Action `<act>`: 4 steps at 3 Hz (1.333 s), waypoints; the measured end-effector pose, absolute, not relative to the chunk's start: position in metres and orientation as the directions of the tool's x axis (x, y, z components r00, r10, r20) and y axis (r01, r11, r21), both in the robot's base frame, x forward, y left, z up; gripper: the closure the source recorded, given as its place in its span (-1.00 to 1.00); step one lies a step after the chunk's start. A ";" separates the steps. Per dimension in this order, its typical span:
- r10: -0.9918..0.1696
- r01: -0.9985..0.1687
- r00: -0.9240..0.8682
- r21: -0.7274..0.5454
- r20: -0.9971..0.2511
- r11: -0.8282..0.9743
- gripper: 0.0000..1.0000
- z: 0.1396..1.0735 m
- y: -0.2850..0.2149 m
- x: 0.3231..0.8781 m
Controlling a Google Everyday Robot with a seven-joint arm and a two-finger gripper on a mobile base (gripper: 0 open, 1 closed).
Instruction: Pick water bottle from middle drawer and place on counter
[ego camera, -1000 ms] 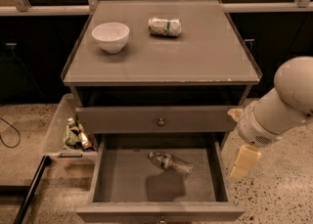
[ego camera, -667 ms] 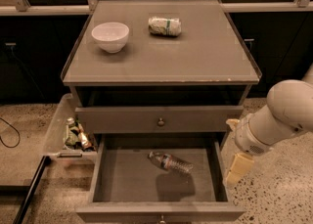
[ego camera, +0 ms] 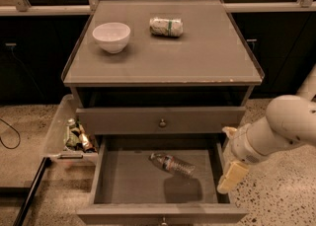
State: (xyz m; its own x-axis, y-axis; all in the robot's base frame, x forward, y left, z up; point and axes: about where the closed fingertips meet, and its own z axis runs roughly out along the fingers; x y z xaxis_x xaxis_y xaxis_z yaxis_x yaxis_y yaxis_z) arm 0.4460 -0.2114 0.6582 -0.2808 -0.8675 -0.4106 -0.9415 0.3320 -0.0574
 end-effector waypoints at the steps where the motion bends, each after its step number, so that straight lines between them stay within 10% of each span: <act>1: -0.826 -0.943 -0.275 -0.030 -0.492 0.332 -1.00 0.607 -0.190 0.455; 4: -0.735 -0.932 -0.306 0.034 -0.606 0.360 -1.00 0.470 -0.161 0.490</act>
Offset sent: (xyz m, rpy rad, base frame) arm 0.0421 0.0559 -0.1560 0.2640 -0.0148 -0.0038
